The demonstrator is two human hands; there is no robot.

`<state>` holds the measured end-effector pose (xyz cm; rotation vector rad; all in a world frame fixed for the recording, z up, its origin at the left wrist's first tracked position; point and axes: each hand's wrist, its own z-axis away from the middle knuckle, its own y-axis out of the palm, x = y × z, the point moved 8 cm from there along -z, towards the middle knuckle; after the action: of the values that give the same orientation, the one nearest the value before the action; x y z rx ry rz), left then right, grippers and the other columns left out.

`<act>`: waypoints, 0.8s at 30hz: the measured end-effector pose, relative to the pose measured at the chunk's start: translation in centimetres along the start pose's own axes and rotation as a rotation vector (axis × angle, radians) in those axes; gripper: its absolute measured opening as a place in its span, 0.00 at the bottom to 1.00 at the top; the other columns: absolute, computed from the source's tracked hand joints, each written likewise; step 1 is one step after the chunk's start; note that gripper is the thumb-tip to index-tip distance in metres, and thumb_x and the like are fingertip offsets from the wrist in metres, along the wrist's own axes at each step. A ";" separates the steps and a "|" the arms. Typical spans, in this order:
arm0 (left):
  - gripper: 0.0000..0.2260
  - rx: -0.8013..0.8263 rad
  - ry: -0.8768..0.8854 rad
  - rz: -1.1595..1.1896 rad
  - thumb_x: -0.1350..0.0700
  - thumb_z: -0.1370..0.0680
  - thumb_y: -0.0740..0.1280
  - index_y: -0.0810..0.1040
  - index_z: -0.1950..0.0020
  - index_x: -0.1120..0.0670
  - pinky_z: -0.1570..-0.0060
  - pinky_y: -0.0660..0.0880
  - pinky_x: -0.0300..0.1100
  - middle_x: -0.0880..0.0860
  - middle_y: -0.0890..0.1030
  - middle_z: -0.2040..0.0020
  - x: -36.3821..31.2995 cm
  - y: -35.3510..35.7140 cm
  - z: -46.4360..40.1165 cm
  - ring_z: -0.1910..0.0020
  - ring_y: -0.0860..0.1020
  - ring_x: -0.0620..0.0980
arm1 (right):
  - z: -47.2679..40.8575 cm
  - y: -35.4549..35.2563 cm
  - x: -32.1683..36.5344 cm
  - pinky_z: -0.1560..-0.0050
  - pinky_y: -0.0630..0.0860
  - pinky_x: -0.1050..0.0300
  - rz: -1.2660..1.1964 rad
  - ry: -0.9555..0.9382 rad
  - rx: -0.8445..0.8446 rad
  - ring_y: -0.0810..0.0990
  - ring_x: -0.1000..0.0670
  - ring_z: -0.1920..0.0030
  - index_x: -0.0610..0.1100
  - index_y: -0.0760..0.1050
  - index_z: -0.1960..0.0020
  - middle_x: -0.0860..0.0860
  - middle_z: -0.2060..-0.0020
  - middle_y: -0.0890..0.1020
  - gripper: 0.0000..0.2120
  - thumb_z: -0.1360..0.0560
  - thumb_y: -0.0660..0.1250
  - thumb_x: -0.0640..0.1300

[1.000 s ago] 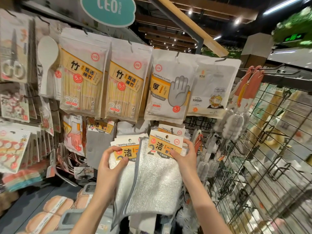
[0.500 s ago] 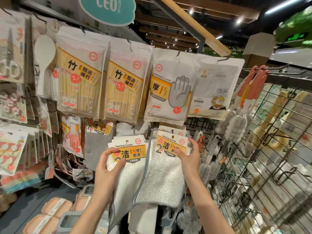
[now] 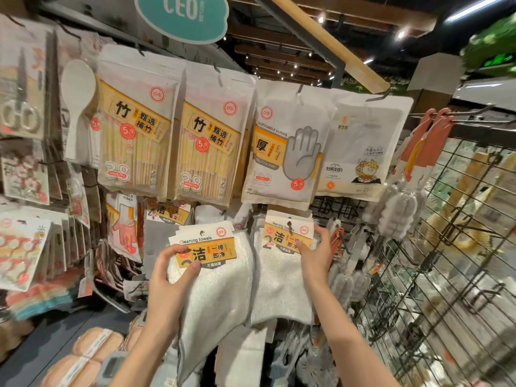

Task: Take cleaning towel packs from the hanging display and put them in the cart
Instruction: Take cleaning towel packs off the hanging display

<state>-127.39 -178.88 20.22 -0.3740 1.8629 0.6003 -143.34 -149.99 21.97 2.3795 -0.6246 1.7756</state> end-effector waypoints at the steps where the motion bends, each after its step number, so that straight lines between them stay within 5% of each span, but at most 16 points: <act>1: 0.12 -0.003 -0.002 0.006 0.63 0.26 0.70 0.76 0.48 0.48 0.39 0.70 0.50 0.43 0.79 0.46 0.0 0.0 0.0 0.42 0.76 0.49 | -0.3 0.1 0.0 0.50 0.72 0.57 0.016 0.000 -0.007 0.76 0.51 0.45 0.47 0.70 0.39 0.52 0.46 0.78 0.20 0.28 0.69 0.33; 5: 0.13 -0.014 -0.021 0.039 0.64 0.26 0.70 0.76 0.49 0.48 0.40 0.71 0.52 0.47 0.79 0.45 0.0 -0.1 0.0 0.43 0.77 0.52 | -1.3 0.6 0.2 0.55 0.70 0.60 0.076 -0.026 -0.012 0.76 0.52 0.49 0.46 0.70 0.39 0.52 0.49 0.77 0.20 0.28 0.69 0.33; 10: 0.16 -0.018 -0.035 0.046 0.70 0.26 0.65 0.76 0.48 0.49 0.53 0.72 0.43 0.43 0.79 0.50 -0.4 0.3 0.2 0.49 0.77 0.51 | -2.2 0.9 -0.1 0.54 0.71 0.57 0.122 -0.026 -0.019 0.75 0.50 0.49 0.46 0.69 0.39 0.51 0.48 0.76 0.20 0.28 0.69 0.32; 16: 0.18 0.029 -0.046 0.042 0.68 0.27 0.68 0.77 0.49 0.45 0.42 0.72 0.54 0.46 0.80 0.46 -0.3 0.2 0.3 0.44 0.78 0.53 | -2.6 1.2 -0.2 0.52 0.74 0.53 0.147 -0.023 -0.015 0.77 0.47 0.45 0.48 0.69 0.40 0.48 0.45 0.78 0.21 0.28 0.69 0.32; 24: 0.17 0.065 0.006 0.041 0.69 0.27 0.67 0.76 0.44 0.51 0.43 0.70 0.39 0.35 0.79 0.49 -1.5 0.5 0.9 0.46 0.75 0.33 | -2.4 0.6 0.5 0.50 0.68 0.59 0.224 -0.019 0.050 0.74 0.46 0.41 0.46 0.69 0.34 0.46 0.39 0.72 0.24 0.27 0.69 0.34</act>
<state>-126.42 -177.99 21.51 -0.2958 1.8945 0.5658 -145.61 -149.85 23.05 2.4461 -0.8916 1.8749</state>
